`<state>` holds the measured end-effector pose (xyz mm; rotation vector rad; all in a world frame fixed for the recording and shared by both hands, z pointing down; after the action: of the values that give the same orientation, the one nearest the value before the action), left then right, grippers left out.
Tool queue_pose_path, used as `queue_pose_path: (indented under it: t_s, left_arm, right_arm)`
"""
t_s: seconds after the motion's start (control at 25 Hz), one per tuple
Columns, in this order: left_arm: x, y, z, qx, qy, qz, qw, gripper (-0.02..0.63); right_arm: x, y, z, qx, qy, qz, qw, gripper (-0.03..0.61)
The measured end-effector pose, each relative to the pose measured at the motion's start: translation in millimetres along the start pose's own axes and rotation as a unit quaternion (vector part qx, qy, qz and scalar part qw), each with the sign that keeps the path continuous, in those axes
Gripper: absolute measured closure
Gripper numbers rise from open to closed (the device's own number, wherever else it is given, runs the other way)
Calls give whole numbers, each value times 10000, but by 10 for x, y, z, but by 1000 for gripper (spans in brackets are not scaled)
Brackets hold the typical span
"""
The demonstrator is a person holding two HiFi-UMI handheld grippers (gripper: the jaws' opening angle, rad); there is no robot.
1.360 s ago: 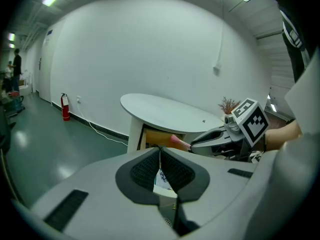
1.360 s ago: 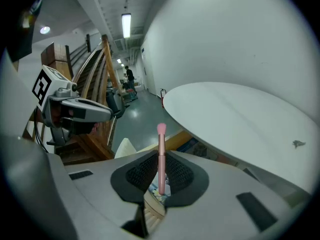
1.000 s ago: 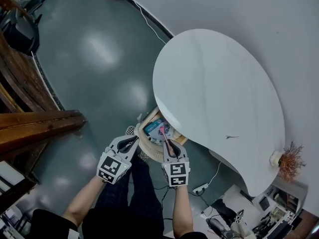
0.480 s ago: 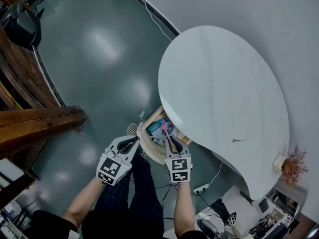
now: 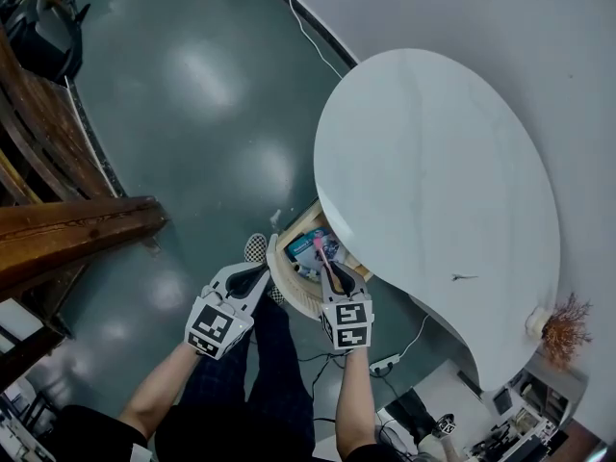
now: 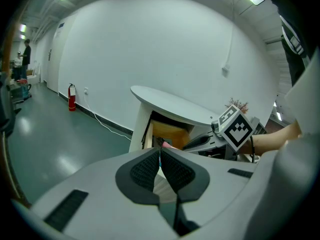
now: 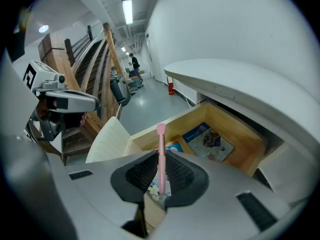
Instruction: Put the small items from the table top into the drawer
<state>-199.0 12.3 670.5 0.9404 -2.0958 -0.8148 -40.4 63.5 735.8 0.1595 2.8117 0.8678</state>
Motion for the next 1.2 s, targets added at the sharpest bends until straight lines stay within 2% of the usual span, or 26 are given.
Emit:
queue_pose_path:
  t_s: [0.68, 1.2]
  left_arm:
    - [-78, -105, 12, 8, 51, -93, 9999, 588]
    - [-318, -618, 249, -238, 111, -418, 9988, 588]
  right_arm:
    - [25, -46, 135, -151, 43, -15, 9999, 511]
    - [68, -412, 713, -627, 280, -134, 9976, 511]
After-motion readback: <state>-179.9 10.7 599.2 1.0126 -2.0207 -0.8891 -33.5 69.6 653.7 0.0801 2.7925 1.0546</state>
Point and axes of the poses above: the fingertips, and each gripper's own axes: z backward along the fingers, x to its left, y out of its underside, the point moved 4 cm from there along z, backward along the fingers, and after that the axes turned 1 degree about x, right-handed, at the moved point
